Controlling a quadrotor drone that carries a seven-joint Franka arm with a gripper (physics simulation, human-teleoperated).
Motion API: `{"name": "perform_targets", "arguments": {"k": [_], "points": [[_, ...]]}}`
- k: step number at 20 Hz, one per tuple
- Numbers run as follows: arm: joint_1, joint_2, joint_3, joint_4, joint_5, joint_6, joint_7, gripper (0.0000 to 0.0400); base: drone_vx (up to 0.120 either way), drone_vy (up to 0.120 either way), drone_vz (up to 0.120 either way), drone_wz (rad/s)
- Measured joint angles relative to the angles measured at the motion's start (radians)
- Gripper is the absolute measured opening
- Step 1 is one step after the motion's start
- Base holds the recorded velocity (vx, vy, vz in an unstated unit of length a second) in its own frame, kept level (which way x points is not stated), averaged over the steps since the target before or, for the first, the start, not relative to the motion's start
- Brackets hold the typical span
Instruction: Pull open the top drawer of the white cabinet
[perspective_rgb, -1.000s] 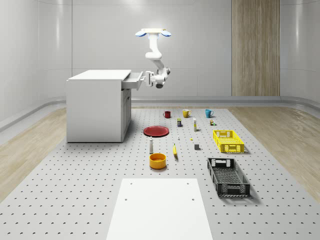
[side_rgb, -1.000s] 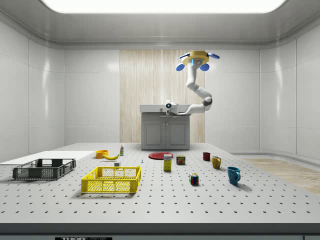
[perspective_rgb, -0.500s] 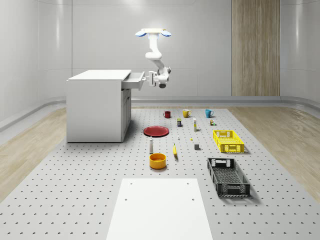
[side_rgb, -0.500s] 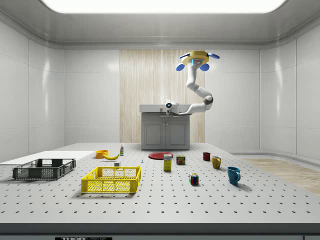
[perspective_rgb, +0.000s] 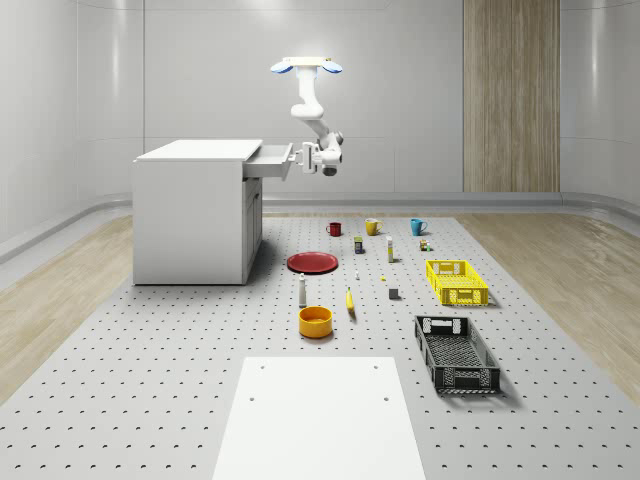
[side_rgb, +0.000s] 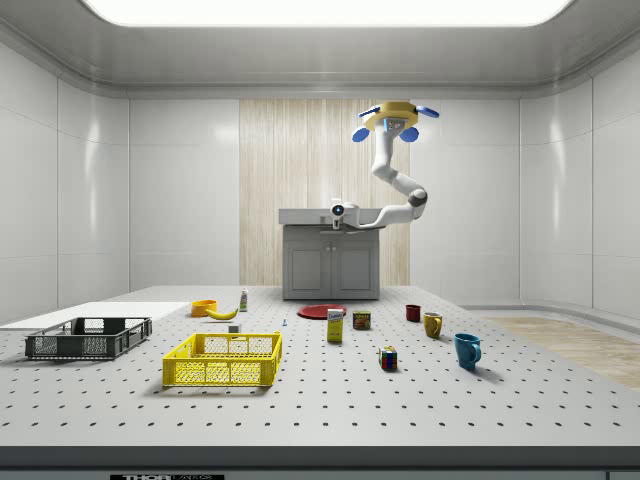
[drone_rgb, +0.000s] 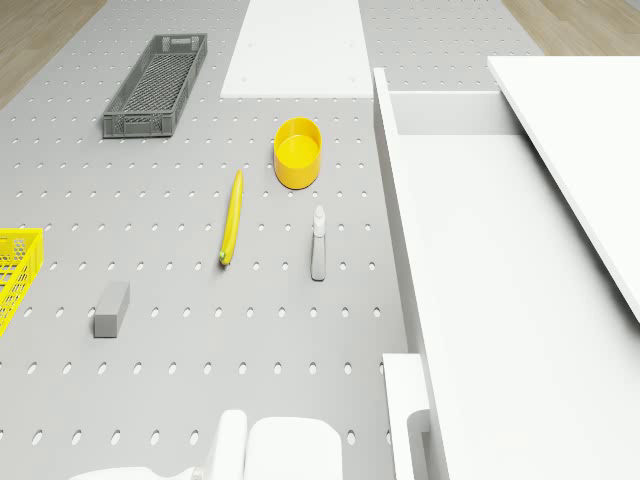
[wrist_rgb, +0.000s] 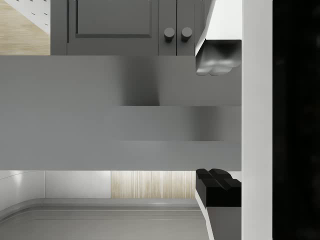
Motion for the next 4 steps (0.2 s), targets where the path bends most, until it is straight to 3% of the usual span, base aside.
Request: {"name": "perform_targets", "arguments": {"k": [4], "points": [[0.012,-0.009,-0.011,0.002,-0.012,0.006,0.007,0.0297,0.000,0.000,0.000,0.000]]}}
